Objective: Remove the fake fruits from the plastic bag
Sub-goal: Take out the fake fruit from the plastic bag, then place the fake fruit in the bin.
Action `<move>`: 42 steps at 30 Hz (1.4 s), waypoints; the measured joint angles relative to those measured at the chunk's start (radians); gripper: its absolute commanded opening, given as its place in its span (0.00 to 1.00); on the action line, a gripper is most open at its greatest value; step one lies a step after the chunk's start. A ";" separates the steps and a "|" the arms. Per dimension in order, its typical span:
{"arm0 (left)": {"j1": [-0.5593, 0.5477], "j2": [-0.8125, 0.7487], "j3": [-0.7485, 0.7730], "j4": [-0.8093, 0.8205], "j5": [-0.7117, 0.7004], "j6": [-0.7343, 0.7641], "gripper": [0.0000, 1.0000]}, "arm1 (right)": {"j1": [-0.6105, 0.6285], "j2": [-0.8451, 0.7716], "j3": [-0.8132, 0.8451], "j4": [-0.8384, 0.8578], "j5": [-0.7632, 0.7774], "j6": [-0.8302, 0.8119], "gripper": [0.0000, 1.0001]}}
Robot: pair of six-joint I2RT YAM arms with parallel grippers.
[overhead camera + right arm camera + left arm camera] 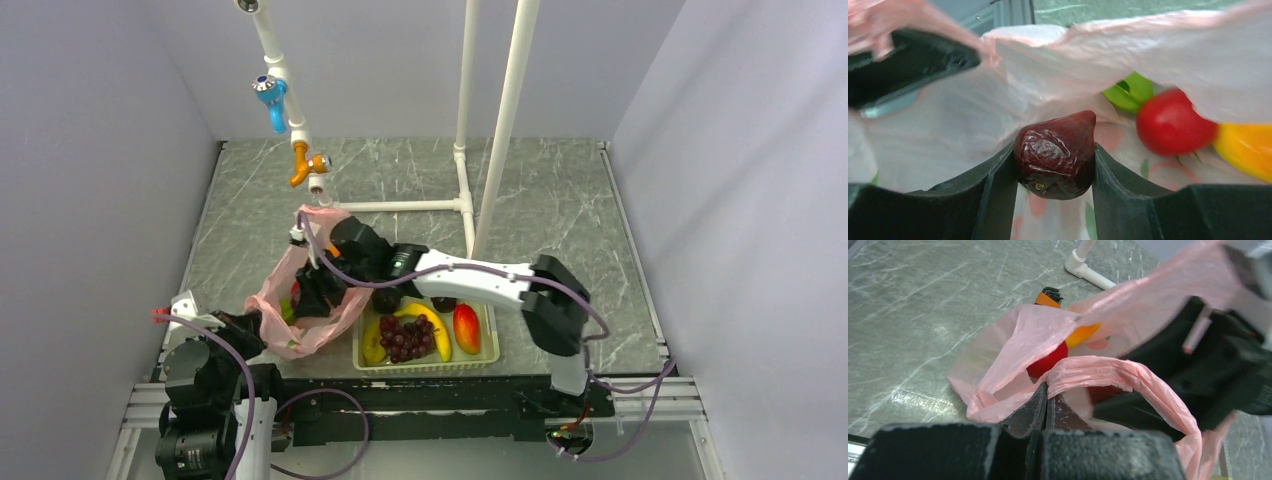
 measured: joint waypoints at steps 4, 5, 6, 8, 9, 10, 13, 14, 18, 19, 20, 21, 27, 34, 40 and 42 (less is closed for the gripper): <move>0.000 0.000 0.000 0.011 0.033 0.008 0.00 | -0.001 0.160 0.127 0.025 -0.099 0.100 0.01; 0.000 0.000 0.001 0.010 0.036 0.011 0.00 | -0.001 0.183 0.135 0.031 -0.123 0.124 0.01; 0.000 0.000 0.004 0.010 0.040 0.018 0.00 | 0.000 0.196 0.136 0.031 -0.143 0.143 0.01; 0.000 0.000 0.016 0.009 0.042 0.031 0.00 | 0.002 0.205 0.136 0.014 -0.168 0.158 0.01; 0.000 0.000 0.023 0.009 0.042 0.036 0.00 | 0.005 0.205 0.136 0.001 -0.183 0.156 0.01; 0.000 0.000 0.029 0.009 0.043 0.039 0.00 | 0.008 0.203 0.139 -0.010 -0.196 0.147 0.01; 0.000 0.000 0.030 0.010 0.053 0.050 0.00 | 0.026 0.196 0.143 -0.058 -0.232 0.098 0.01; 0.000 0.000 0.029 0.010 0.056 0.050 0.00 | 0.034 0.189 0.142 -0.078 -0.236 0.083 0.01; 0.000 0.000 0.011 0.010 0.061 0.050 0.00 | 0.058 0.134 0.143 -0.143 -0.240 0.027 0.01; 0.000 0.000 0.005 0.010 0.061 0.050 0.00 | 0.060 0.115 0.152 -0.161 -0.239 0.014 0.01; 0.000 0.000 0.000 0.010 0.061 0.049 0.00 | 0.061 0.098 0.167 -0.175 -0.237 0.002 0.01; 0.000 0.000 -0.002 0.010 0.061 0.050 0.00 | 0.061 0.082 0.186 -0.184 -0.234 -0.008 0.01; 0.000 0.000 -0.002 0.003 0.060 0.050 0.00 | 0.056 -0.003 0.306 -0.192 -0.221 -0.044 0.00; 0.000 0.000 0.053 -0.059 0.062 0.062 0.00 | 0.057 -0.267 0.160 -0.134 -0.089 -0.051 0.00; 0.000 0.000 0.135 -0.110 0.119 0.138 0.00 | 0.056 -0.749 -0.213 -0.068 0.286 -0.082 0.00; 0.000 0.000 0.180 -0.127 0.118 0.162 0.00 | 0.052 -0.862 -0.310 -0.057 0.424 -0.085 0.00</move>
